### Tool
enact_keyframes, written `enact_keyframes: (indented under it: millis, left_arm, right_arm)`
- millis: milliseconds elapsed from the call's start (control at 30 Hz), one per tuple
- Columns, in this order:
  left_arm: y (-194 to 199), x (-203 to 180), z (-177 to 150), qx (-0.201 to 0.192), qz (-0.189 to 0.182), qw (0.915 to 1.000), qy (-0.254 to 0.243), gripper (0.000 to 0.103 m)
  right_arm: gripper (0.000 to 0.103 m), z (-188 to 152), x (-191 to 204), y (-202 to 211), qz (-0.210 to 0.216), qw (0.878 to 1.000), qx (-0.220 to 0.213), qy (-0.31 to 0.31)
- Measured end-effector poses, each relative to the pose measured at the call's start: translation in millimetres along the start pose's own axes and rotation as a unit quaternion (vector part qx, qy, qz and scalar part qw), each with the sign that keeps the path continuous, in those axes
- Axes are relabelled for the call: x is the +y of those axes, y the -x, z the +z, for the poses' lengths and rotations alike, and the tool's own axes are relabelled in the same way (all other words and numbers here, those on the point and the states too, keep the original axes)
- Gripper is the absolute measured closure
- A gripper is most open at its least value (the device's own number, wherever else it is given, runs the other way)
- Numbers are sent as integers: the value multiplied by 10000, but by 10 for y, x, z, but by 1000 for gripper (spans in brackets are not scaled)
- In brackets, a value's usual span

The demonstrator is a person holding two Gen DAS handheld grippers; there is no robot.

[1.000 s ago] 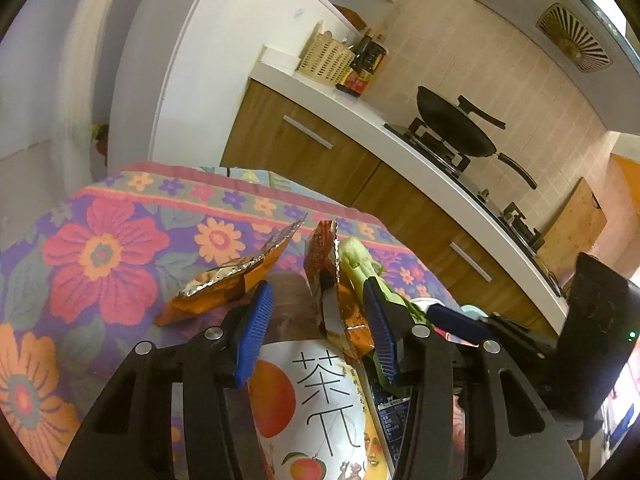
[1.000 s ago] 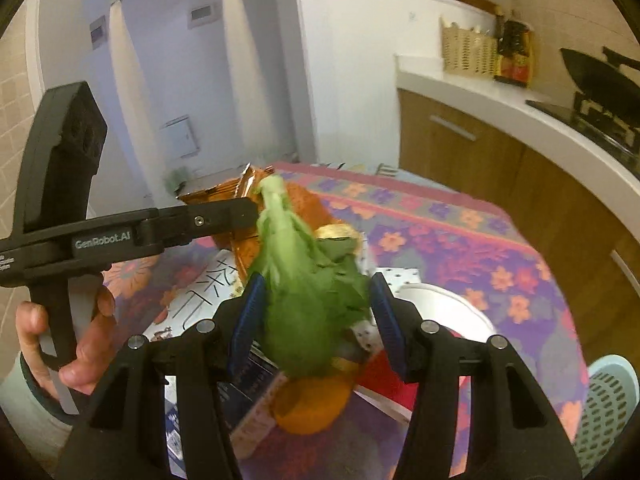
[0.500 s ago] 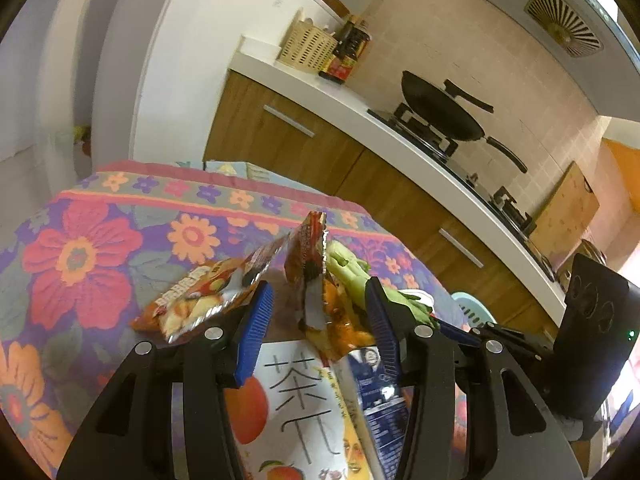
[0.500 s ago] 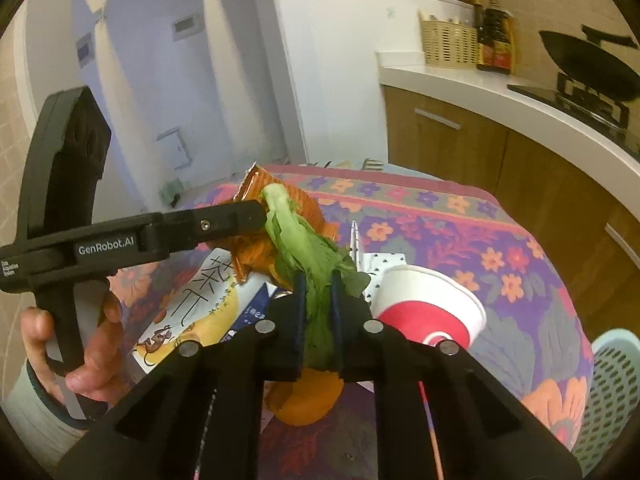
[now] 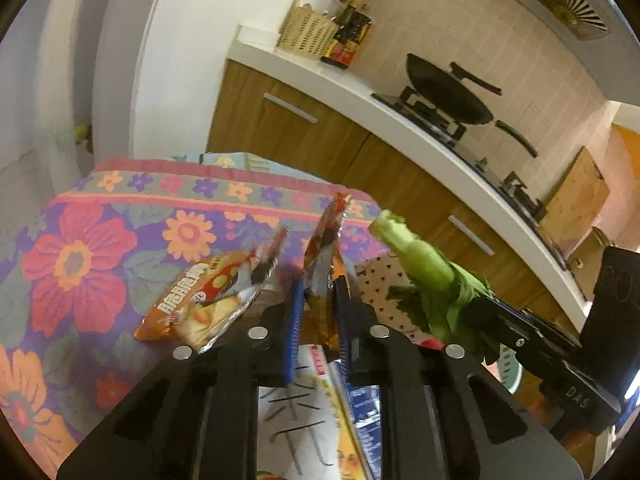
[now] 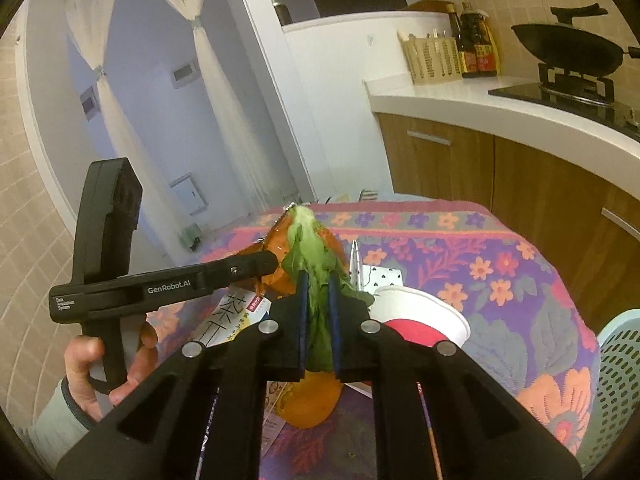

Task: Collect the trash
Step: 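Lift both held items and carry them over the blue basket, then open both tools to drop the vegetable and wrapper into the basket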

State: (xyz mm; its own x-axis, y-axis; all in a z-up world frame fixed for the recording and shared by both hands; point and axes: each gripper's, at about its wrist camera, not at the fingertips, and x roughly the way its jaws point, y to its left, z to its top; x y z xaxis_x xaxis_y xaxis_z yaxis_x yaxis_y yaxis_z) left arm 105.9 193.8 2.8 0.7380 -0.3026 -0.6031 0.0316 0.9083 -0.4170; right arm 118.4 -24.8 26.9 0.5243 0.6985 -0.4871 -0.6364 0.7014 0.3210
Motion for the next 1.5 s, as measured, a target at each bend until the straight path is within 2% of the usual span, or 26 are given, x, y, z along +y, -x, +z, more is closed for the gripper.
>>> enact_keyframes:
  millis: [267, 467, 667, 767, 900, 1033, 1100, 1200, 1267, 1500]
  left_arm:
    - [293, -208, 56, -549, -10, 9982, -229, 91]
    - [534, -377, 93, -842, -177, 9957, -330, 91]
    - [688, -679, 109, -1009, -331, 9927, -577, 91]
    - [680, -878, 69, -1015, -510, 9913, -665, 91]
    - [558, -1213, -48, -904, -806, 9893, -812, 91]
    - [290, -1632, -217, -719, -969, 9865, -1107, 91]
    - [86, -1859, -308, -523, -1114, 9848, -1227, 91]
    - [-253, -2171, -438, -189, -1252, 9821, -1398, 91]
    - [-512, -2370, -528, 89, -1324, 9797, -1505, 91]
    - [-1231, -2838, -744, 776, -1383, 9711, -1785, 91]
  right_arm:
    - [96, 130, -7, 207, 274, 9989, -379, -37]
    - [97, 235, 27, 401, 450, 9971, -610, -74]
    - [97, 245, 24, 743, 245, 9959, -869, 29]
    - [97, 166, -72, 963, -43, 9950, -996, 45]
    - [97, -28, -286, 1241, -528, 9923, -1121, -23]
    - [97, -283, -575, 1501, -1468, 9826, -1139, -15]
    - [97, -408, -756, 1609, -1866, 9764, -1079, -83]
    - [97, -555, -1048, 1712, -2229, 9698, -942, -295]
    - [97, -700, -1341, 1767, -2562, 9618, -760, -585]
    - [96, -1140, -2185, 1690, -2752, 9446, -59, -1786]
